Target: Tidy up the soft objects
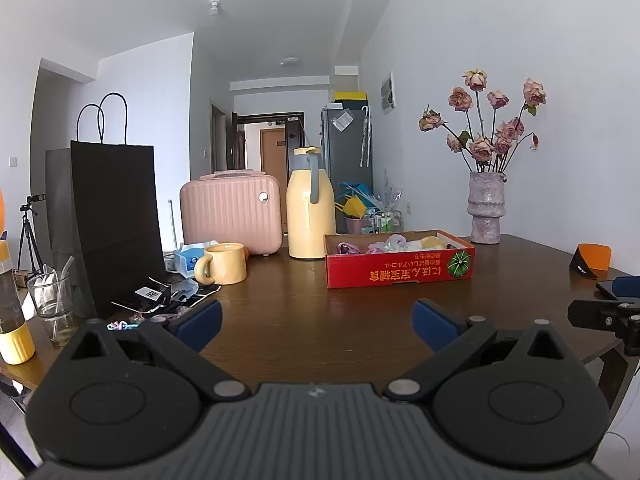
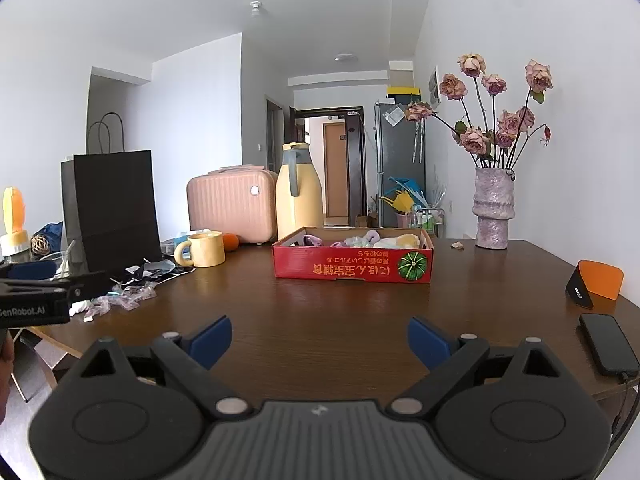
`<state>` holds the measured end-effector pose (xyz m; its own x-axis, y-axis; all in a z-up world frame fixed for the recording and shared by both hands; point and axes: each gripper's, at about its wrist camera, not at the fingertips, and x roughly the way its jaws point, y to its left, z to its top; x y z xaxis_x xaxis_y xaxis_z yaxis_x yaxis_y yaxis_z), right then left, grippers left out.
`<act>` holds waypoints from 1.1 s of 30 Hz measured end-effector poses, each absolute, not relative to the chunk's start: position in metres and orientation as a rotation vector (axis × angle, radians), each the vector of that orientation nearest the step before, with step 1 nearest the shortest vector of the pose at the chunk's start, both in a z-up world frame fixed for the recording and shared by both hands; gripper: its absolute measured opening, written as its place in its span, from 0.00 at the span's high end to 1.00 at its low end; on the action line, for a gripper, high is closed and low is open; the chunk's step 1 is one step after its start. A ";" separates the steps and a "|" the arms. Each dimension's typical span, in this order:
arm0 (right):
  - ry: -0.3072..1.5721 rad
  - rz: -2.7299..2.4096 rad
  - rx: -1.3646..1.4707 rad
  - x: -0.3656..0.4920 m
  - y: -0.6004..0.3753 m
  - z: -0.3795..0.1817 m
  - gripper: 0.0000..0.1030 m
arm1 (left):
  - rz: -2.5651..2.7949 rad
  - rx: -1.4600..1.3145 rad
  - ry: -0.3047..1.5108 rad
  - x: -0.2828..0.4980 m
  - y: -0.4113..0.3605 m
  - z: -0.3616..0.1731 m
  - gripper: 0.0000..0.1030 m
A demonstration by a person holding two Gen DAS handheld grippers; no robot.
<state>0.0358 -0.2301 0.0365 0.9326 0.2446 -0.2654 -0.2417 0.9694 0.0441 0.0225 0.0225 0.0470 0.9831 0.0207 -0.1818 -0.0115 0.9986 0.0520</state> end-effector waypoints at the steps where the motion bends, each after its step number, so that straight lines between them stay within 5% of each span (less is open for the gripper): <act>1: 0.272 0.247 0.011 0.036 -0.230 0.036 0.08 | 0.017 0.050 0.183 0.022 0.022 0.047 0.00; 33: 0.266 0.244 0.015 0.035 -0.231 0.034 0.07 | 0.014 0.055 0.184 0.021 0.023 0.047 0.00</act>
